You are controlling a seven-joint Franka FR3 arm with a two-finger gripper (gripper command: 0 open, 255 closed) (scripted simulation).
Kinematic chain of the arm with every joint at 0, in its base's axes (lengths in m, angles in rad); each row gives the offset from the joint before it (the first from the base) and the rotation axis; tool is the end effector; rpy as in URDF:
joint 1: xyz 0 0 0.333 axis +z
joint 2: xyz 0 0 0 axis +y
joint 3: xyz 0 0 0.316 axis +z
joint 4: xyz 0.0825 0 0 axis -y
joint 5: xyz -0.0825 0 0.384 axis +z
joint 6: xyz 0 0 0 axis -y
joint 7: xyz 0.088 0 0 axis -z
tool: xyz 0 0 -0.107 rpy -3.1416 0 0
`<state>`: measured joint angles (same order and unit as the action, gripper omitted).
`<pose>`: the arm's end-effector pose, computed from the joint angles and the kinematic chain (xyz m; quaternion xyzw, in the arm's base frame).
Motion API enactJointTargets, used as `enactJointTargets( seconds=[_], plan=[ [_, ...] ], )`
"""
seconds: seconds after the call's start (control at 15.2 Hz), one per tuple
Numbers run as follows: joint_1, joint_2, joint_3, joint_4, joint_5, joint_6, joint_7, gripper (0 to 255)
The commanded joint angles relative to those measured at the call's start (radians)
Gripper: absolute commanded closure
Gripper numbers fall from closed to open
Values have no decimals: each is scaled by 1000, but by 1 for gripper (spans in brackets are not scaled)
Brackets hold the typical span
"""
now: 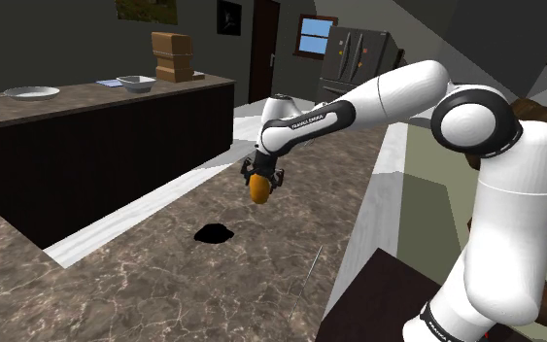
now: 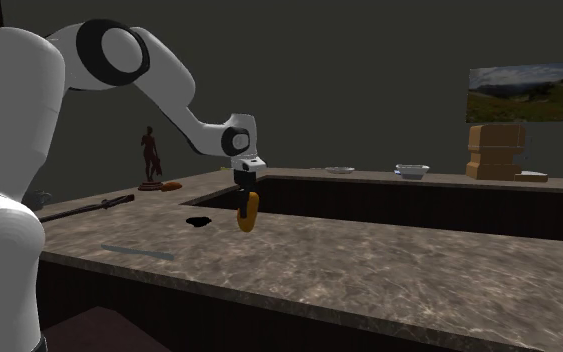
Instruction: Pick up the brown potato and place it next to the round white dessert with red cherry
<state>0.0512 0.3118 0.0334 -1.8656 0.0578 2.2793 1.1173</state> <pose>0.6341 0.0539 0.3600 -0.8588 0.5091 -0.0262 0.0518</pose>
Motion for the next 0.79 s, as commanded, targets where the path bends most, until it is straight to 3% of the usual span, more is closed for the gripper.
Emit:
enactJointTargets(
  seconds=[0.0,0.26,0.53,0.73],
  plan=[
    [-1,6,0,-15,1,-3,-2,0],
    [1,14,0,-8,-1,-1,2,0],
    [-3,-53,-1,30,-1,-106,2,0],
    [-3,-53,-1,29,-1,-106,2,0]
  ],
)
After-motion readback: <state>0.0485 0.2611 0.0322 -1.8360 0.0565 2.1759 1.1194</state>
